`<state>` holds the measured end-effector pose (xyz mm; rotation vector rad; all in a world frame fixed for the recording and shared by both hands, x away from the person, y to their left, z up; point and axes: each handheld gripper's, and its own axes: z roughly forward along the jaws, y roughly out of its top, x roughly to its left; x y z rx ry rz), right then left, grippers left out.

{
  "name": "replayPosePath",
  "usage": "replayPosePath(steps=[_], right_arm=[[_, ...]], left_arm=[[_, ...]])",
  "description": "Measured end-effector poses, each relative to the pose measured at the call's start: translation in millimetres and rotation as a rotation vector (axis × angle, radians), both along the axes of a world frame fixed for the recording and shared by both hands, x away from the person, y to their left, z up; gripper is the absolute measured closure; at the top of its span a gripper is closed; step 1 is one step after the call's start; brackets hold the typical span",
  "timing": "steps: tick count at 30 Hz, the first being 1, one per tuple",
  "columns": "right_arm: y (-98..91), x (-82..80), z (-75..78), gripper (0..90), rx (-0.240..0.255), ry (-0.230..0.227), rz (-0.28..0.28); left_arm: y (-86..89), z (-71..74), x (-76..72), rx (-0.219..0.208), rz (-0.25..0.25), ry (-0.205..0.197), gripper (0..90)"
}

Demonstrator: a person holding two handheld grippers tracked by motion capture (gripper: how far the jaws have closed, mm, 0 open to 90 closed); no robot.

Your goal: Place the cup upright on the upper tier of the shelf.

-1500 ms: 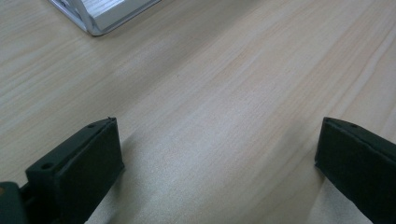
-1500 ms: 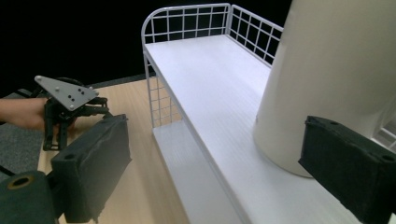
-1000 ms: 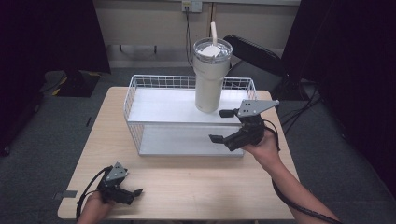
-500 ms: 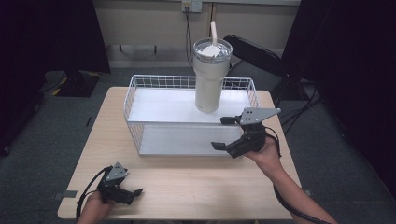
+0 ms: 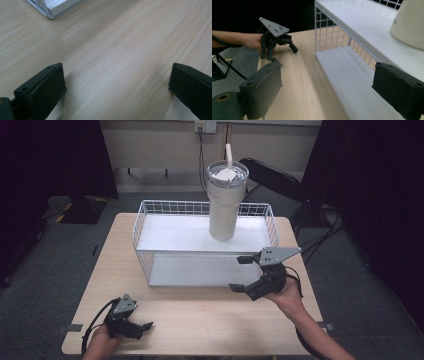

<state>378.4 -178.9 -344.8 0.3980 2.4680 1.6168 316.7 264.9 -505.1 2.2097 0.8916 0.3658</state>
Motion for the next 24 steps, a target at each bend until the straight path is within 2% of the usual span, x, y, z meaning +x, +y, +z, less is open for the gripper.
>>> replayPosePath(steps=[14,24], right_arm=[[-9.0,-10.9,-44.7,7.8,-0.015,0.044,0.004],[-11.9,-15.8,-85.1,7.8,-0.043,0.077,-0.003]], left_arm=[[0.0,0.0,0.0,0.0,0.0,0.0,0.0],[0.0,0.0,0.0,0.0,0.0,0.0,0.0]])
